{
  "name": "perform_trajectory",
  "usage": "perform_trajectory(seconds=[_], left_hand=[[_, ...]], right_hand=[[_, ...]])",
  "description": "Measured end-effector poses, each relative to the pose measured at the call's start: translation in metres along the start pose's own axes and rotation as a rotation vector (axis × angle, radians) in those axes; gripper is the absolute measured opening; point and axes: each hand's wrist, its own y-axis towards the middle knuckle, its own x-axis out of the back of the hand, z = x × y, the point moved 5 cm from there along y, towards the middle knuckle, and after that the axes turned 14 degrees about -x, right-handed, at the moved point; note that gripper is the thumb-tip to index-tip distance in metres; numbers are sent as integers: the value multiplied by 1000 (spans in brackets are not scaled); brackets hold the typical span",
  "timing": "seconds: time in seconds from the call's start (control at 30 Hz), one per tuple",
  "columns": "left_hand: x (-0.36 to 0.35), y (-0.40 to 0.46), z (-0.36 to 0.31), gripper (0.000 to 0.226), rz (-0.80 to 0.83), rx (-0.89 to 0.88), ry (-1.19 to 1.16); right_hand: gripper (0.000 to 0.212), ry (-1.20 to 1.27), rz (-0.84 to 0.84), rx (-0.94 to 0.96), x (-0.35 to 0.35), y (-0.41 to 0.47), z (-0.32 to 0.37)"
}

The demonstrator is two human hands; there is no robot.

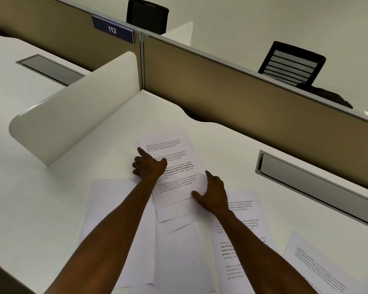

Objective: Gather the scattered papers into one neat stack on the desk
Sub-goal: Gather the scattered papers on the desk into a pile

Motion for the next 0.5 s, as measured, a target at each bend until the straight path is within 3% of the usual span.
perform_trajectory(seconds=[0.1, 0.2, 0.3, 0.5], left_hand=[[-2, -1, 0, 110, -10, -1, -41], [-6, -3, -1, 110, -3, 5, -96], [-7, -3, -4, 110, 7, 23, -173], [-10, 3, -6, 107, -3, 130, -529]], right_hand=[[105, 11, 30, -60, 6, 12, 1], [115, -144, 101, -64, 1, 19, 6], [120, -227, 65, -45, 4, 24, 14], [130, -111, 90, -134, 18, 36, 12]])
